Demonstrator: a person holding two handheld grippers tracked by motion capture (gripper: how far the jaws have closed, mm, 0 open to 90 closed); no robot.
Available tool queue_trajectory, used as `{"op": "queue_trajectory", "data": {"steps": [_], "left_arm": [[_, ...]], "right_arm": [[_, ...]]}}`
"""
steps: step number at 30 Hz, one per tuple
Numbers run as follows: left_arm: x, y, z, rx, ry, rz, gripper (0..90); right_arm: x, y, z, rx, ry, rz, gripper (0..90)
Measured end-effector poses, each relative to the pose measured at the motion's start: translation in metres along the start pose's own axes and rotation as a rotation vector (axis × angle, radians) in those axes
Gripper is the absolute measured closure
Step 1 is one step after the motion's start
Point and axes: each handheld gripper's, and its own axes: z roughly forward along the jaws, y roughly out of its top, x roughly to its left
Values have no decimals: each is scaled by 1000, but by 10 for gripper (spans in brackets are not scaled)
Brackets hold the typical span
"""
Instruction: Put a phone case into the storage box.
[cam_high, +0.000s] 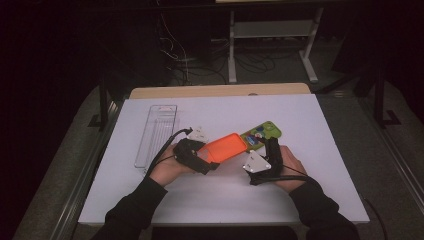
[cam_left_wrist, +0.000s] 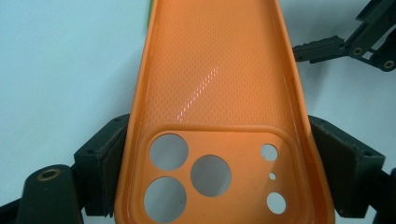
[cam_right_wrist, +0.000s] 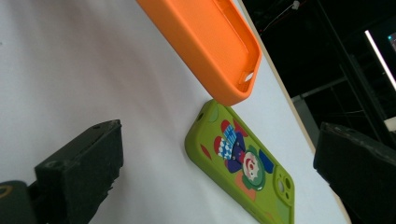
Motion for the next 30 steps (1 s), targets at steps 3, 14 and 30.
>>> {"op": "queue_trajectory", "data": {"steps": [3, 14, 30], "left_arm": [[0, 0, 0, 0, 0, 0, 157], [-3, 0, 2, -16, -4, -35, 157], [-3, 2, 0, 5, -5, -10, 157]], "right_arm": [[1, 0, 0, 0, -8, -22, 9], [6, 1, 0, -31, -103, -185, 10], [18, 13, 1, -67, -187, -367, 10]]}}
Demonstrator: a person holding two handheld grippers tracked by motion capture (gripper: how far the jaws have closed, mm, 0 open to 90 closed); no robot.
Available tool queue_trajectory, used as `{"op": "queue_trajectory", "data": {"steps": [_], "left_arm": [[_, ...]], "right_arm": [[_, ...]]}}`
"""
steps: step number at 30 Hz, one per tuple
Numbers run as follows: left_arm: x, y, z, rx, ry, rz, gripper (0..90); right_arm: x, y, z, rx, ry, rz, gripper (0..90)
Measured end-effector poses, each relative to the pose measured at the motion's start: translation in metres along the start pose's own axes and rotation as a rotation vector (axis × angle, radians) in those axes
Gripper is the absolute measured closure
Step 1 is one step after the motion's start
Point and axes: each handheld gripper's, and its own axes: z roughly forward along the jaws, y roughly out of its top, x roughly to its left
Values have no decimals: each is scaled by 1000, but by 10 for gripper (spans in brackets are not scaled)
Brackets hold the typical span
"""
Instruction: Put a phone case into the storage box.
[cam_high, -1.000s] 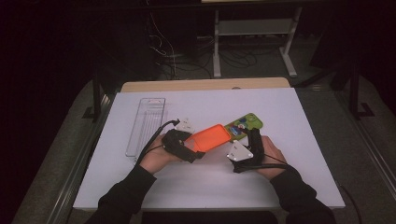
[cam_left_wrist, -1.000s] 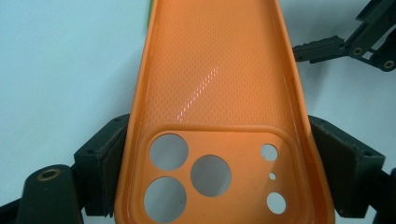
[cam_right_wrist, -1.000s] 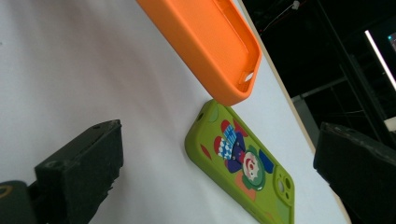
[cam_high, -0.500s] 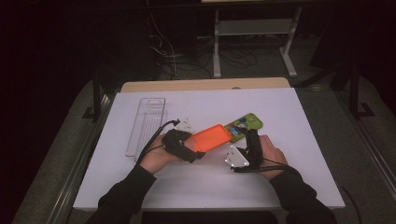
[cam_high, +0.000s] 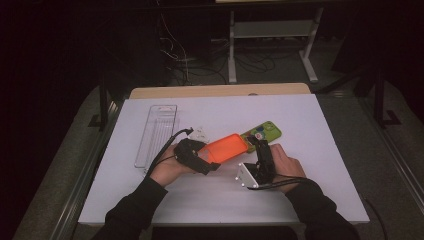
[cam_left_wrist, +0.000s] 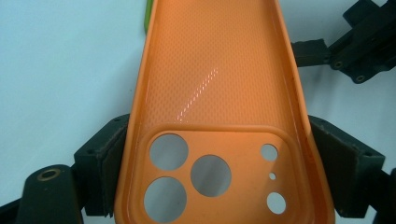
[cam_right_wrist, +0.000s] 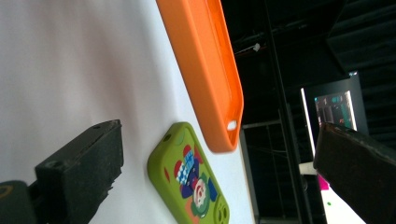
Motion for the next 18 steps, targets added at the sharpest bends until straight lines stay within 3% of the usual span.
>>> {"op": "queue_trajectory", "data": {"steps": [5, 6, 9, 16, 18], "left_arm": [[0, 0, 0, -2, -4, -11, 157], [0, 0, -1, 3, -6, -5, 157], [1, 0, -1, -2, -5, -8, 157], [1, -1, -1, -2, -6, -17, 157], [1, -1, -1, -10, -8, -23, 157]], "right_arm": [[3, 6, 3, -12, -12, -20, 10], [5, 7, 4, 0, 7, -15, 10], [5, 12, 10, -8, -38, -103, 13], [10, 16, 13, -9, -66, -143, 51], [11, 18, 13, -18, -92, -159, 106]]}}
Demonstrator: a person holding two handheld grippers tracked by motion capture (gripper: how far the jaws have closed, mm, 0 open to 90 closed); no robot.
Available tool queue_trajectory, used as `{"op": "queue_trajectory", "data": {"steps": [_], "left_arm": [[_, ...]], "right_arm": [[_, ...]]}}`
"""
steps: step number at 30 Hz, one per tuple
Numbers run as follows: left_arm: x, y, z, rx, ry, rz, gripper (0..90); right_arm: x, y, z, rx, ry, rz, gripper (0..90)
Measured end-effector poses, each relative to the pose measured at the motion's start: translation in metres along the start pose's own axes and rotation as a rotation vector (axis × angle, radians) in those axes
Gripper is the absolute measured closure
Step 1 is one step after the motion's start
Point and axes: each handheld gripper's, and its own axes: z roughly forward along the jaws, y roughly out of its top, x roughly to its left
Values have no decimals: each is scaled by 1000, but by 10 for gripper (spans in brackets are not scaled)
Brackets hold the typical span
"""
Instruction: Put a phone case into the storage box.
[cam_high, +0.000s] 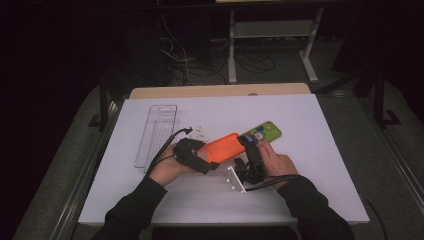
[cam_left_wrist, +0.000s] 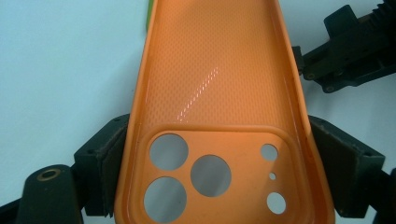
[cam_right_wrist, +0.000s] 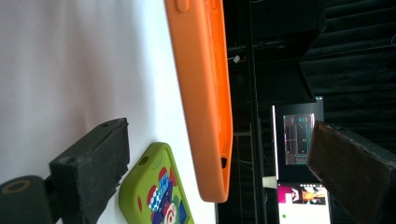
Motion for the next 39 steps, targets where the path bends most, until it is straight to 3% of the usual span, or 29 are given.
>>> {"op": "queue_trajectory", "data": {"steps": [5, 8, 10, 12, 25, 37, 39], "left_arm": [[0, 0, 0, 10, 1, 16, 157], [-1, 1, 0, 12, 4, 19, 157], [-1, 1, 0, 12, 3, 18, 157], [0, 0, 0, 12, 1, 21, 157], [-1, 1, 1, 19, 0, 21, 157], [-1, 0, 1, 20, -1, 20, 157], [-2, 0, 2, 8, -1, 5, 157]], "right_arm": [[1, 2, -3, 16, -2, -33, 175], [5, 6, -2, 12, -36, -57, 241], [7, 7, -1, 24, -7, -66, 287], [9, 7, -1, 20, -9, -81, 329], [13, 12, -5, 6, -19, -116, 607], [12, 15, -8, -16, -20, -126, 753], [13, 15, -8, -14, -20, -129, 772]]}}
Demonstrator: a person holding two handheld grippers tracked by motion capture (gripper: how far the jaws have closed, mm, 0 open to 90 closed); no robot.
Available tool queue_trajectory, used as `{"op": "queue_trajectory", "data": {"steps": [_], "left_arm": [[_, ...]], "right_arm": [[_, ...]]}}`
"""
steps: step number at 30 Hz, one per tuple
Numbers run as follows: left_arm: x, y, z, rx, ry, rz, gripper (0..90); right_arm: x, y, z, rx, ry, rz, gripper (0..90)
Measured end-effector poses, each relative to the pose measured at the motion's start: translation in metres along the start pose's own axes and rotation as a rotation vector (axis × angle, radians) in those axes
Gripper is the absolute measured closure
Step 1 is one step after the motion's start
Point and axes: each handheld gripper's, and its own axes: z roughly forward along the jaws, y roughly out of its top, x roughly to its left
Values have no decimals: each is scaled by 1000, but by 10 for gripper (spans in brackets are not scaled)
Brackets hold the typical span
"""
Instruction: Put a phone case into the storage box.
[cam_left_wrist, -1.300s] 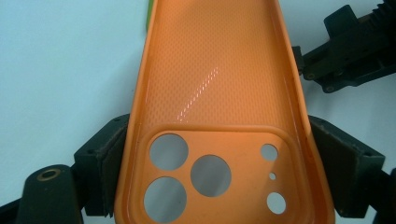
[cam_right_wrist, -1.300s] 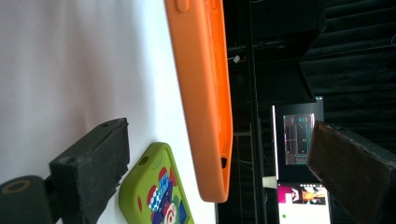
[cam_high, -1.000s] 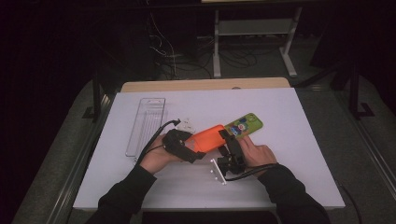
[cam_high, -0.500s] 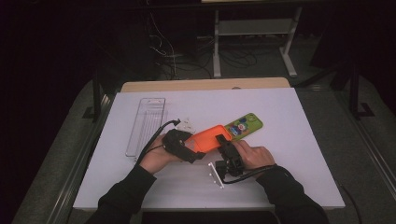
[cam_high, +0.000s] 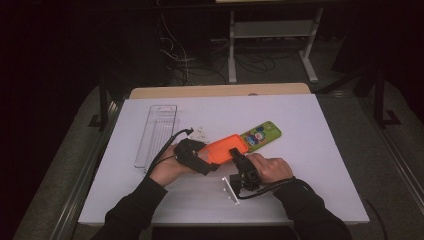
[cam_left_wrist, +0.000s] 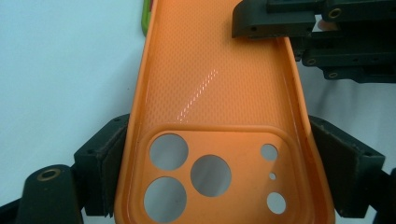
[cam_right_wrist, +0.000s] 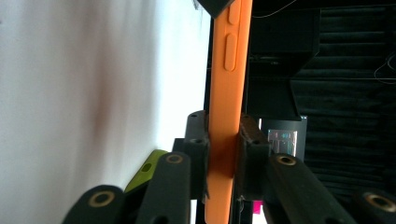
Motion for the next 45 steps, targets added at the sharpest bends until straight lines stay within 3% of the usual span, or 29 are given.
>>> {"op": "queue_trajectory", "data": {"steps": [13, 16, 18, 21, 23, 26, 29, 30, 32, 35, 39, 40, 41, 42, 43, 45], "left_arm": [[0, 0, -1, 7, 2, 32, 136], [0, 0, -3, -28, -10, 9, 73], [3, -1, -6, -11, -5, 29, 19], [3, -2, -7, -26, -7, 14, 13], [5, -3, -9, -6, -12, 29, 0], [4, -5, -9, -30, -17, 1, 0], [8, -6, -13, -1, -15, 30, 0], [8, -6, -13, -2, -16, 30, 0], [6, -7, -13, -23, -8, 19, 0], [9, -7, -14, 6, -12, 43, 0], [9, -8, -12, 4, -8, 24, 0], [10, -8, -12, 4, -8, 36, 0], [9, -9, -12, 5, -8, 24, 0], [9, -9, -12, 5, -6, 30, 0], [11, -8, -13, 13, -9, 39, 0], [11, -8, -13, 13, -10, 38, 0]], "right_arm": [[0, 0, -1, 0, -9, -8, 781], [1, 0, -1, 8, -2, -14, 782], [0, -1, 0, 14, 3, -9, 781], [-1, -3, 0, 19, 0, -4, 781], [-3, -6, 0, 27, -2, 3, 781], [-5, -8, 0, 33, 0, 9, 781], [-5, -14, 1, 41, -14, 33, 781], [-6, -15, 1, 50, 9, 24, 781], [-7, -18, 1, 63, 20, 40, 781], [-8, -22, 2, 66, 24, 82, 780], [-11, -27, 3, 59, 32, 128, 781], [-11, -27, 3, 59, 32, 128, 781], [-13, -28, 3, 74, 49, 162, 780], [-13, -28, 3, 74, 49, 162, 780], [-14, -31, 3, 80, 62, 206, 780], [-14, -32, 4, 77, 70, 211, 780]]}}
